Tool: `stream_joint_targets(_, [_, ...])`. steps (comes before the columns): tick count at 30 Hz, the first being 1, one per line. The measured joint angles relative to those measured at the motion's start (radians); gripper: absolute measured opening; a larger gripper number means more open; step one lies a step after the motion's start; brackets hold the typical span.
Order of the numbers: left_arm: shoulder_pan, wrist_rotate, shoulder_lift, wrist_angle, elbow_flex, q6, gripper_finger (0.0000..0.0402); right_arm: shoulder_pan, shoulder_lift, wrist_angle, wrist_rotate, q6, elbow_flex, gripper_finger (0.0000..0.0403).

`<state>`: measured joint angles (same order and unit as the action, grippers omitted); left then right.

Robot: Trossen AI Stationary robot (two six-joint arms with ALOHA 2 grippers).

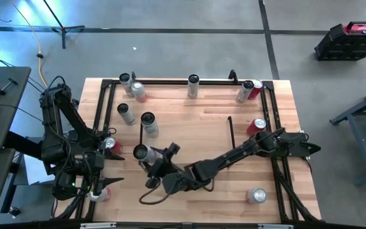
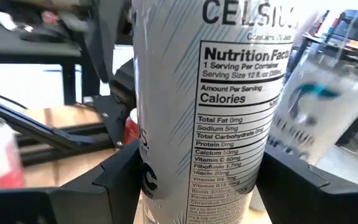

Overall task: Place canned beverage on shelf
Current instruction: Put the bottom white blue soda can aligned with the other white blue soda can on the shelf

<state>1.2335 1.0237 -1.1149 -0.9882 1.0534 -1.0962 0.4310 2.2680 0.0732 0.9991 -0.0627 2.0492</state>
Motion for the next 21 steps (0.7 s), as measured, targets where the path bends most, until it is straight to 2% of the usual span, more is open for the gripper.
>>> stream_joint_targets(4, [0.000, 0.000, 0.000, 0.000, 0.000, 0.000, 0.0335, -0.002, -0.085, -0.023, -0.058, -0.007, -0.091, 0.0252])
stream_joint_targets(7, [0.000, 0.000, 0.000, 0.000, 0.000, 0.000, 0.0335, 0.000, -0.162, -0.093, -0.116, 0.018, -0.212, 0.0252])
stream_joint_targets(14, [-0.001, 0.006, 0.000, 0.002, 0.000, 0.006, 0.0335, -0.057, -0.284, -0.603, -0.418, 0.070, -0.598, 0.0252])
stream_joint_targets(16, [-0.001, 0.006, 0.000, 0.004, 0.000, 0.006, 0.0335, -0.091, -0.285, -0.681, -0.482, 0.066, -0.653, 0.0252])
stream_joint_targets(21, [-0.001, 0.007, 0.000, 0.008, 0.000, 0.001, 0.0335, -0.154, -0.285, -0.706, -0.607, 0.064, -0.672, 0.0252])
